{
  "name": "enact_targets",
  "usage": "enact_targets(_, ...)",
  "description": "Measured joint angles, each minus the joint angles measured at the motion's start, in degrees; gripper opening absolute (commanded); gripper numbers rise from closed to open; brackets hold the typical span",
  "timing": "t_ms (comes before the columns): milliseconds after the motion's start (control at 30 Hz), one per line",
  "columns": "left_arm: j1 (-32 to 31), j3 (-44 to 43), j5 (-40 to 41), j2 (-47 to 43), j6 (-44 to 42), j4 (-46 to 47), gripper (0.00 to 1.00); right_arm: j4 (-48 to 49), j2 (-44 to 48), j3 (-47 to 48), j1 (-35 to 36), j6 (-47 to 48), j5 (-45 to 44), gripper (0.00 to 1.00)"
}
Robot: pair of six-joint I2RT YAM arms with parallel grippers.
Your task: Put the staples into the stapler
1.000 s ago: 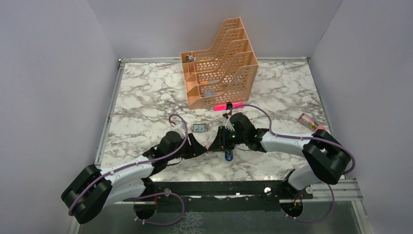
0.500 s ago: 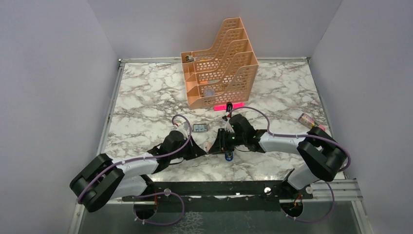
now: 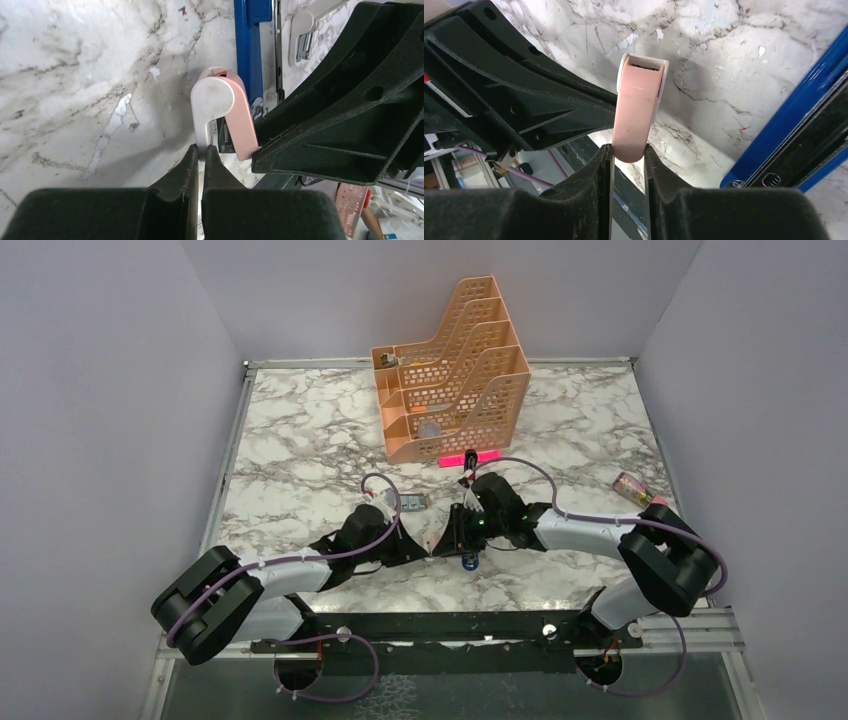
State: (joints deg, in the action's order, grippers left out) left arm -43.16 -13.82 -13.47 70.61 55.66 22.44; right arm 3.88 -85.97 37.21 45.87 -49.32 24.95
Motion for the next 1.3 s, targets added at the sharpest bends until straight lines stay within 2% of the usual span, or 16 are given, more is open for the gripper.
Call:
enact_targets(233,-0.11,-3.34,1.46,-1.05,-2.45,-3.91,0.0,-5.01,2.34,2.49,-1.2,2.56,-1.42,0.22)
enact_targets(500,-0.07,-2.86,2.01,0.2,-4.57,-6.95,0.0,-7.85,3.63,4.57,-3.72,3.96,-2.16,0.22)
enact_targets(733,-0.09,-3.13,1.95,0.07,-6.32,-7.74,0.0,-9.05,4.02,6.6,-4.7,5.55,-2.34,0.26)
enact_targets(900,-0.02,-3.1,1.44,0.26,-7.15,-7.61,0.0,-8.87,2.34,7.65,-4.72,7.52,-2.16,0.36)
enact_targets(1100,0.04,-3.08,1.27,1.33,-7.45,-8.39,0.0,-7.69,-1.05,8.22,-4.13,10.97,-1.27,0.65)
enact_targets(1167,0.02,-3.1,1.27,1.36,-7.45,-8.39,0.0,-6.93,-1.01,8.04,-3.1,11.96,-1.44,0.69)
enact_targets(1300,0.04,-3.1,1.27,1.53,-7.28,-8.28,0.0,-6.16,-1.01,7.45,1.27,13.46,-2.69,0.7)
